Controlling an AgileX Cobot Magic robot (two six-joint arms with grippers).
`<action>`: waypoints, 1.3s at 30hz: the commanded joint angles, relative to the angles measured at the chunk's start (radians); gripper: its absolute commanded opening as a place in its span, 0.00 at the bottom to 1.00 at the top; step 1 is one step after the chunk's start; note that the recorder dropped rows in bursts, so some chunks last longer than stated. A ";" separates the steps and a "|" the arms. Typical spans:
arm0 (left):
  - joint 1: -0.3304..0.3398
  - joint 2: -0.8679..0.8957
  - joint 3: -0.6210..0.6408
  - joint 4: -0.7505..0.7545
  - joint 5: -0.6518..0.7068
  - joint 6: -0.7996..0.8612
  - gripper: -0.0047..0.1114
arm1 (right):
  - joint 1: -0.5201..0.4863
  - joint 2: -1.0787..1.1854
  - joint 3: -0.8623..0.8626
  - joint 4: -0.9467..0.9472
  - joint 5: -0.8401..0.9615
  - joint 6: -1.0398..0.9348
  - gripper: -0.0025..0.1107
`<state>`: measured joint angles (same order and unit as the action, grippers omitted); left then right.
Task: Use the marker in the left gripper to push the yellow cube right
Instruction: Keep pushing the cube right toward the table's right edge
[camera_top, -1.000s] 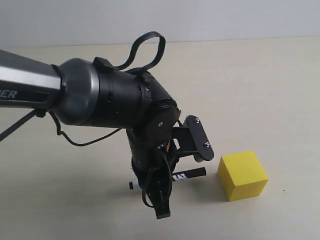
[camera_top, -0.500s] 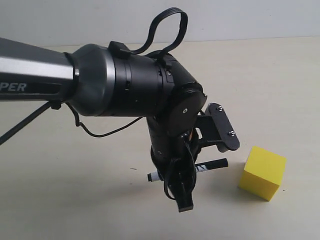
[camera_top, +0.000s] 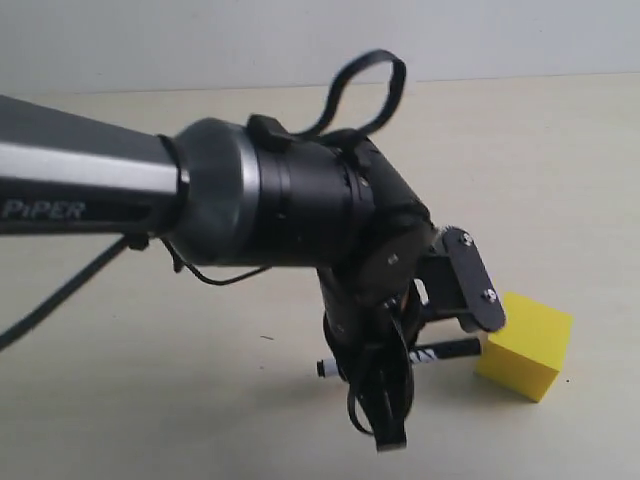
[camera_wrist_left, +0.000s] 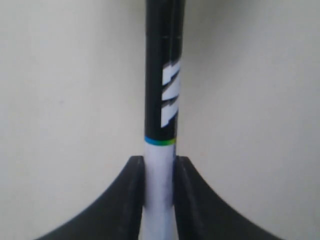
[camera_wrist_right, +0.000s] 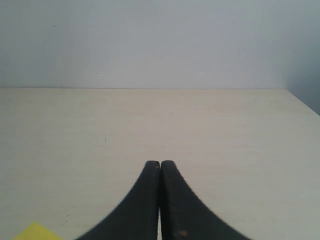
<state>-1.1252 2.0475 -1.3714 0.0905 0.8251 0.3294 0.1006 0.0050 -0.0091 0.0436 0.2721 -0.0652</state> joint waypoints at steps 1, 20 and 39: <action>-0.070 0.007 -0.013 0.032 0.027 0.003 0.04 | -0.007 -0.005 0.004 0.004 -0.005 -0.009 0.02; -0.027 0.005 -0.015 0.119 -0.065 0.001 0.04 | -0.007 -0.005 0.004 0.004 -0.005 -0.009 0.02; -0.068 0.005 -0.026 0.044 -0.065 -0.016 0.04 | -0.007 -0.005 0.004 0.004 -0.005 -0.009 0.02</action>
<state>-1.1629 2.0572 -1.3826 0.1802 0.8020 0.3147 0.1006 0.0050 -0.0091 0.0436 0.2721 -0.0652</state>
